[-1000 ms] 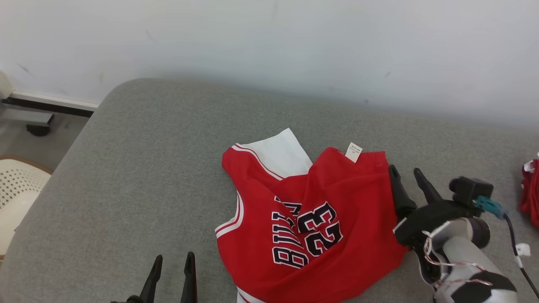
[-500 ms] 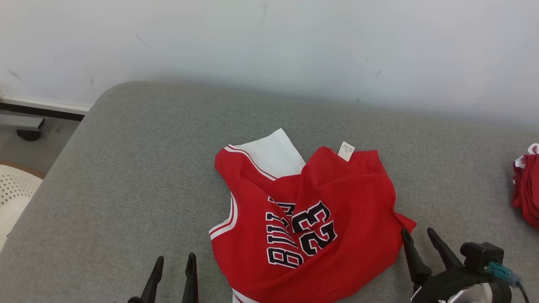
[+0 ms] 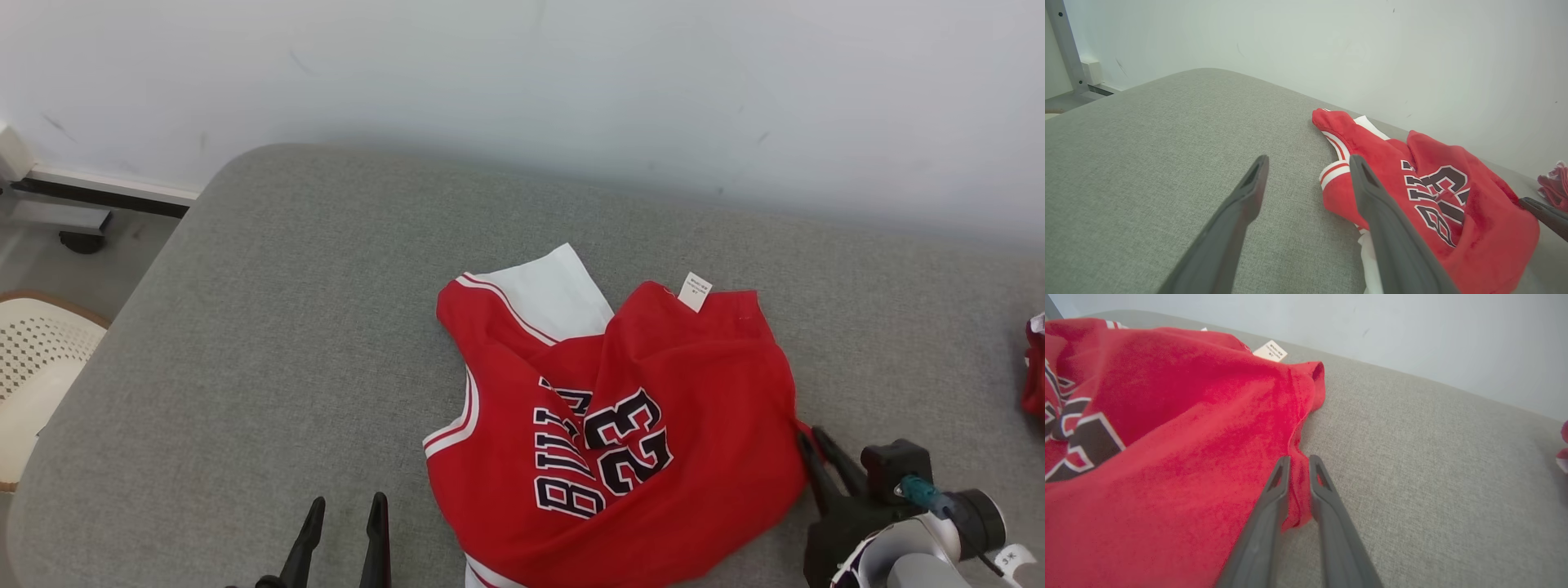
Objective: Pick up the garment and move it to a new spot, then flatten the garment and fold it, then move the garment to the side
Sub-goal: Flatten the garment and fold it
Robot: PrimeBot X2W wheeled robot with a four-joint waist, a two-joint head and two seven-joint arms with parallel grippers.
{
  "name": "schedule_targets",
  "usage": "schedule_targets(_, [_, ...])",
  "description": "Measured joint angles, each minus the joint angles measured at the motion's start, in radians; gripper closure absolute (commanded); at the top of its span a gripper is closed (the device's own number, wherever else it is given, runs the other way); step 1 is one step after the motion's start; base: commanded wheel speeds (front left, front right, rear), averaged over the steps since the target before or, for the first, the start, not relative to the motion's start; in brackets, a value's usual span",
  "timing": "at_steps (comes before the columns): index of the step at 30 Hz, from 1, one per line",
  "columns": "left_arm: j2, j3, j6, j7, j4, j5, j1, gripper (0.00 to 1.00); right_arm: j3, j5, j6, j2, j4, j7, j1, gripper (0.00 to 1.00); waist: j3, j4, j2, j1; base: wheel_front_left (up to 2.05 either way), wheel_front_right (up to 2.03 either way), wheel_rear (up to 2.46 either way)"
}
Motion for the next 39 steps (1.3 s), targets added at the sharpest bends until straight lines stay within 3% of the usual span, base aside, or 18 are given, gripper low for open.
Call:
schedule_targets(1, [0.0,-0.001,0.0,0.0,0.001,0.0,0.0,0.0,-0.003,-0.025,0.0,0.001,0.03,0.0,-0.005,1.0,0.0,0.002,0.0,0.0,0.0,0.0,0.0])
schedule_targets(6, [0.0,-0.004,0.004,0.0,0.002,-0.003,0.0,0.0,-0.032,-0.088,0.0,0.024,0.132,0.016,-0.05,1.0,0.0,0.012,0.0,0.0,0.0,0.0,0.0])
schedule_targets(12, [0.0,0.011,0.005,0.0,0.0,-0.003,0.004,0.0,-0.087,-0.008,0.0,0.067,0.095,0.003,-0.061,1.0,-0.01,0.005,0.0,0.0,0.0,0.0,0.0])
schedule_targets(17, [0.0,0.014,0.004,0.0,0.004,-0.002,0.017,0.0,-0.035,0.201,0.0,0.077,-0.073,0.0,0.0,1.0,-0.029,-0.015,0.0,0.0,0.0,0.0,0.0])
schedule_targets(21, [0.0,0.015,0.003,0.0,0.006,0.0,0.027,0.0,0.044,0.362,0.0,0.001,-0.263,0.03,0.089,1.0,-0.044,-0.038,0.0,-0.0001,0.0,0.0,0.0])
schedule_targets(27, [0.0,0.021,-0.004,0.0,0.007,0.005,0.047,0.0,0.091,0.514,0.0,-0.12,-0.546,0.12,0.228,1.0,-0.063,-0.077,0.0,-0.0001,0.0,0.0,0.0])
schedule_targets(35, [0.0,0.031,-0.005,0.0,0.003,0.006,0.049,0.0,0.019,0.718,0.0,-0.207,-0.881,0.273,0.436,1.0,-0.074,-0.109,0.0,-0.0002,0.0,0.0,0.0])
schedule_targets(39, [0.0,0.039,-0.005,0.0,0.0,0.005,0.054,0.0,-0.039,0.758,0.0,-0.238,-0.966,0.332,0.516,1.0,-0.07,-0.118,0.0,-0.0002,0.0,0.0,0.0])
